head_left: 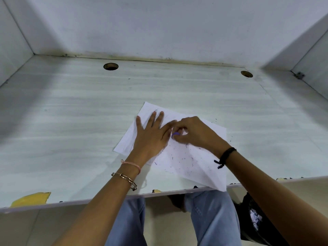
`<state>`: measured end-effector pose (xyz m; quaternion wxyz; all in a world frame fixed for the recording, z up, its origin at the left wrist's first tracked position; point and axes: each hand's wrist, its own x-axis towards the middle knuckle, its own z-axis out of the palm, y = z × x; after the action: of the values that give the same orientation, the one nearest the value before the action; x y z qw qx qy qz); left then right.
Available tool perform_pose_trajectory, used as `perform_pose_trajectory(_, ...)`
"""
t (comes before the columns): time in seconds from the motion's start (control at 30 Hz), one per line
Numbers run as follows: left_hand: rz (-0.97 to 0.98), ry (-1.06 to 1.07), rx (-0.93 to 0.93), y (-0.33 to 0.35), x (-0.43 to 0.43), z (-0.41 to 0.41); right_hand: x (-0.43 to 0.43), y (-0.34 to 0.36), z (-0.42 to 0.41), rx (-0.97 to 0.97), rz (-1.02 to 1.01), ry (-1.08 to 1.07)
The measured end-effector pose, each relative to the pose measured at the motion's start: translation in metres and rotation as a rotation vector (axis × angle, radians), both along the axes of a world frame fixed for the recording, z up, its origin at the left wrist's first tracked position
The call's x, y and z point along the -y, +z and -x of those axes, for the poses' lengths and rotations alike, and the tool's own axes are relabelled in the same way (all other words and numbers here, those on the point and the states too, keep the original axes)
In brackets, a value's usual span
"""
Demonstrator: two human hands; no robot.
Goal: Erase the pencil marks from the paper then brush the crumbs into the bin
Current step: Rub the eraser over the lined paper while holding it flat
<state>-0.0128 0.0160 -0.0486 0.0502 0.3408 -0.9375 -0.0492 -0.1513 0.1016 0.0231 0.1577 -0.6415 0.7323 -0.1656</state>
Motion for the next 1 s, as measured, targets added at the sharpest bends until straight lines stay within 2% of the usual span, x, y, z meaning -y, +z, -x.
perform_pose_trajectory(0.1,0.011,0.011,-0.012,-0.001,0.0,0.0,0.011,-0.003,0.017,0.02,0.06,-0.156)
perform_pose_trajectory(0.17,0.015,0.016,-0.009,0.001,0.0,0.0,0.012,-0.011,0.017,0.027,0.068,-0.186)
perform_pose_trajectory(0.33,-0.015,0.027,-0.041,0.005,-0.008,0.001,-0.017,-0.017,0.035,0.466,0.159,-0.358)
perform_pose_trajectory(0.4,0.003,0.049,-0.056,0.006,-0.012,0.005,-0.025,-0.017,0.039,0.548,0.17,-0.357)
perform_pose_trajectory(0.67,0.081,-0.028,-0.219,-0.001,-0.002,0.02,-0.016,-0.022,0.033,0.365,0.147,-0.286)
perform_pose_trajectory(0.73,0.029,-0.047,-0.137,-0.003,-0.002,0.021,-0.013,-0.022,0.026,0.265,0.173,-0.263)
perform_pose_trajectory(0.87,0.027,-0.044,-0.055,-0.003,-0.001,0.022,-0.011,-0.018,0.013,0.132,0.149,-0.053)
perform_pose_trajectory(1.0,0.022,-0.021,-0.025,-0.005,-0.002,0.023,0.004,-0.014,0.035,0.049,0.169,-0.195)
